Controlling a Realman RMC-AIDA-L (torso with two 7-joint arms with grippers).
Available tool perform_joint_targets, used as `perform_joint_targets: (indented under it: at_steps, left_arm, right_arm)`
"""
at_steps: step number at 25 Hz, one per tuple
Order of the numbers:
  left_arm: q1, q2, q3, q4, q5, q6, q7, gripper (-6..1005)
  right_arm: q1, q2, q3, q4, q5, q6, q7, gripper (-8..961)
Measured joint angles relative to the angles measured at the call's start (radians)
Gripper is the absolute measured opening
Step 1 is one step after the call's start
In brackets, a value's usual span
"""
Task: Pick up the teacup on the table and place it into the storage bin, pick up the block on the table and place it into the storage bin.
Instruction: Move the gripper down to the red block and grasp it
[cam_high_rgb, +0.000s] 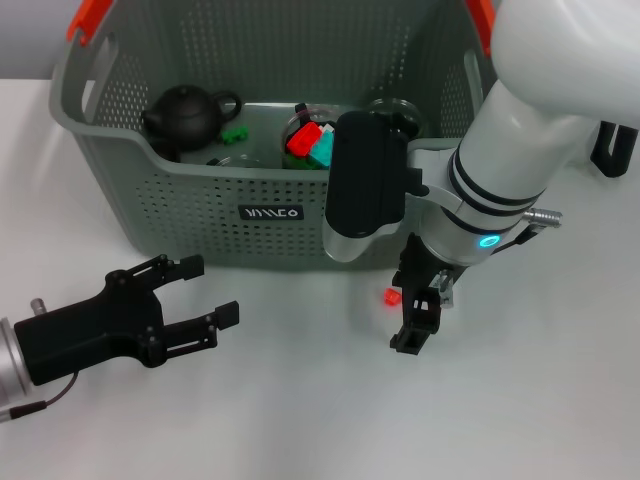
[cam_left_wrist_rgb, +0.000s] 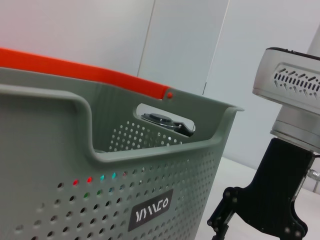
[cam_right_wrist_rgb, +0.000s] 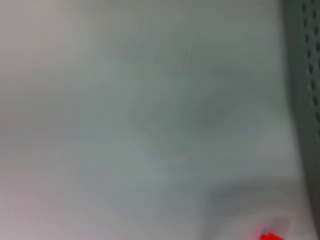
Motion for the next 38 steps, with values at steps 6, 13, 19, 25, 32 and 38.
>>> perform_joint_targets:
  at_steps: [6,13,19,25,32,38]
  left_arm:
    - [0.001,0.000,0.000,-0.001,0.003,-0.003,0.000,818]
    - [0.002,0.000,0.000,-0.001,0.005,-0.004,0.000,817]
    - [0.002,0.000,0.000,-0.001,0.005,-0.005,-0.001,816]
    - [0.002,0.000,0.000,0.000,0.006,-0.012,-0.001,815]
    - [0.002,0.000,0.000,0.000,0.006,-0.014,-0.002,814]
    - [0.002,0.000,0.000,-0.001,0.008,-0.016,-0.002,813]
  right_arm:
    - [0.005,0.000,-0.004,0.027,0.001,0.037,0.003,829]
    - [0.013,0.003,-0.016,0.051,0.006,0.061,-0.005,829]
    - [0.014,0.003,-0.022,0.054,0.007,0.065,-0.006,827]
    - [0.014,0.003,-0.026,0.057,0.015,0.064,-0.005,826]
    - [0.015,0.003,-0.058,0.058,0.041,0.062,-0.008,823]
    - [0.021,0.001,-0.073,0.079,0.038,0.099,0.002,818]
